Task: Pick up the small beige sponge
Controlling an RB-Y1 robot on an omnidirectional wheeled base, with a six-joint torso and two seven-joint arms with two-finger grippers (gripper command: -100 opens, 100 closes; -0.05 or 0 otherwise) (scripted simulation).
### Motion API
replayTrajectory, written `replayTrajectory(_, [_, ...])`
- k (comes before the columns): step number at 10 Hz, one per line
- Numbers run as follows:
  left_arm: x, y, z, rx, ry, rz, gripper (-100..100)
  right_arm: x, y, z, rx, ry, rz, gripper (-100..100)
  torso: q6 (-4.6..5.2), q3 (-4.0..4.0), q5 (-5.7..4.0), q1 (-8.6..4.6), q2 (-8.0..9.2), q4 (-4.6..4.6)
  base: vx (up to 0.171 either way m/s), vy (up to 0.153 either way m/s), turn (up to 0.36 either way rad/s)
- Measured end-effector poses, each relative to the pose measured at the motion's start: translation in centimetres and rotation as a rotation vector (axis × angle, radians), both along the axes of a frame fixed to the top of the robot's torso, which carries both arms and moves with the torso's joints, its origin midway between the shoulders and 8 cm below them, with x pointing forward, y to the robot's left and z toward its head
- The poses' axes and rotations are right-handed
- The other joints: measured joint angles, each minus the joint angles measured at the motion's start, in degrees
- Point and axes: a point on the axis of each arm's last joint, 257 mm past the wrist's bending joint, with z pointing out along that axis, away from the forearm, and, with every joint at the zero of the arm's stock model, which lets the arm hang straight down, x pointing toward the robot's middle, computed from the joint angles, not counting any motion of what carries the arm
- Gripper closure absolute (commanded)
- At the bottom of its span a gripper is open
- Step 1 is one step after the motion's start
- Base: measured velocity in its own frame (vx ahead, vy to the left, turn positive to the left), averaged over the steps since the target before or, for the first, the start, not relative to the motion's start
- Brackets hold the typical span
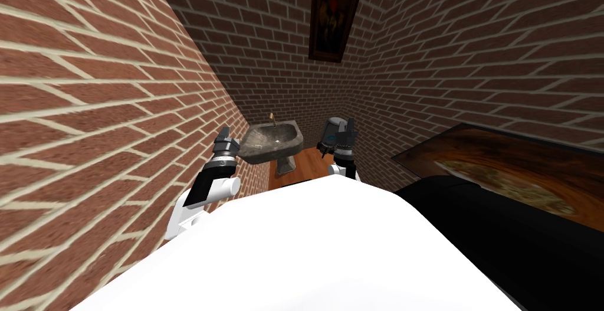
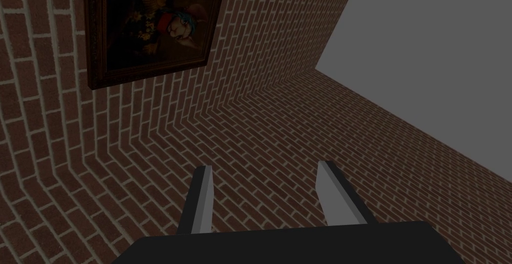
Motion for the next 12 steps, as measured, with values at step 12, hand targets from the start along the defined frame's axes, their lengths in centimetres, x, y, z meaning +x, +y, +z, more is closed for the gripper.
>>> replayTrajectory(12, [1.8,0.9,-3.1,-0.007,0.211,0.038,-100,0.0,0.0,0.0,0.000,0.000,0.000,0,-0.01,-0.02,0.01,0.05,-0.02,-0.01,0.017,-0.014,-0.011])
